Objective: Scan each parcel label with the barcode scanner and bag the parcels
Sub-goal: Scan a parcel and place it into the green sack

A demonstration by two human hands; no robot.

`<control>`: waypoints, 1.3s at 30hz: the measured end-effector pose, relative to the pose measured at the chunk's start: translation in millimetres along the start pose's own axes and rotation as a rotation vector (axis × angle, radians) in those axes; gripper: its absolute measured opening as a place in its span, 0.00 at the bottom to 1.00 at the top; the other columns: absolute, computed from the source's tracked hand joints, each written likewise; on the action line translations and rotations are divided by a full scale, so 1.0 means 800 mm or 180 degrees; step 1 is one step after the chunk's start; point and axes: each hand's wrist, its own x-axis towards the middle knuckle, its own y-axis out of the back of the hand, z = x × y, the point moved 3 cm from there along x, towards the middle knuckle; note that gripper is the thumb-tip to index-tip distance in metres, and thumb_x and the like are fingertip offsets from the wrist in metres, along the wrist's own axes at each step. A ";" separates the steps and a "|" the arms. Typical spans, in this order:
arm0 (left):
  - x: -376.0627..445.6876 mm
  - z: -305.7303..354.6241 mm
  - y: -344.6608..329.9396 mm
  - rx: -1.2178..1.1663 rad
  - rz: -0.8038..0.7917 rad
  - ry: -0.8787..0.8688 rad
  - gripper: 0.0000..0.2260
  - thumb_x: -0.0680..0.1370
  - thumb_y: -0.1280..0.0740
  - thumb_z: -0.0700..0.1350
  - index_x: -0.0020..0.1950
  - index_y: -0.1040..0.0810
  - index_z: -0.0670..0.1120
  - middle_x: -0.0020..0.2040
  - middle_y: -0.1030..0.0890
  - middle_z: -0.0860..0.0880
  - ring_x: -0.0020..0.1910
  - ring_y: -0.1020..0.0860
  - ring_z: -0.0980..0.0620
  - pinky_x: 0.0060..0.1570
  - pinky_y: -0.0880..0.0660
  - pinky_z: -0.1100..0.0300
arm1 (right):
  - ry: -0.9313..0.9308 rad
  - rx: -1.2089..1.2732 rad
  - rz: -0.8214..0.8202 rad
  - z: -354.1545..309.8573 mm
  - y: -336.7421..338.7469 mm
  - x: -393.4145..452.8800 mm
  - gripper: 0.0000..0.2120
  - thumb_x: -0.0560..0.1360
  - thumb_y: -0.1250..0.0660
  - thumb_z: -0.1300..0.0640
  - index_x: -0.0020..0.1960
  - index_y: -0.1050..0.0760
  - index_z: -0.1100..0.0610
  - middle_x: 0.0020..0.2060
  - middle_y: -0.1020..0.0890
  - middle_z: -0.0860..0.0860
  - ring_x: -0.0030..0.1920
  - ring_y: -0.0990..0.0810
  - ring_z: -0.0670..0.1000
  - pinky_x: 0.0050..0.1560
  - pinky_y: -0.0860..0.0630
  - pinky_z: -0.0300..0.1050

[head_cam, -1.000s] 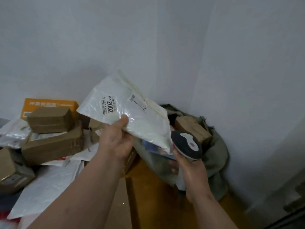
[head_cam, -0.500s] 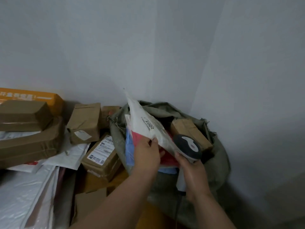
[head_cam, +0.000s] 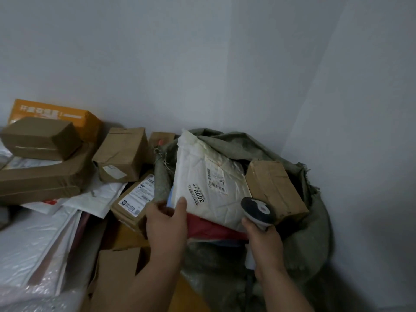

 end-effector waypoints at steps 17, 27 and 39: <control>0.041 -0.051 0.128 0.0391 0.0021 0.0065 0.05 0.80 0.33 0.47 0.54 0.22 0.55 0.45 0.20 0.56 0.42 0.20 0.54 0.35 0.27 0.58 | 0.1033 -0.0138 -0.1060 -0.067 -0.076 -0.123 0.10 0.71 0.23 0.57 0.45 0.19 0.43 0.41 0.15 0.34 0.49 0.18 0.36 0.43 0.25 0.25; 0.095 -0.075 0.294 0.1146 0.0695 -0.0586 0.14 0.78 0.33 0.43 0.63 0.22 0.48 0.57 0.21 0.48 0.51 0.24 0.50 0.47 0.28 0.54 | 0.0436 -0.0932 -0.1449 -0.029 -0.212 -0.236 0.08 0.72 0.24 0.53 0.47 0.21 0.50 0.36 0.16 0.51 0.37 0.17 0.49 0.39 0.22 0.42; 0.181 -0.132 0.372 0.3295 -0.0469 -0.0152 0.52 0.69 0.31 0.70 0.81 0.59 0.54 0.82 0.57 0.48 0.80 0.57 0.42 0.76 0.51 0.42 | 0.0128 -0.1198 -0.1672 0.017 -0.312 -0.290 0.09 0.71 0.22 0.56 0.46 0.21 0.49 0.28 0.17 0.43 0.31 0.18 0.41 0.30 0.26 0.34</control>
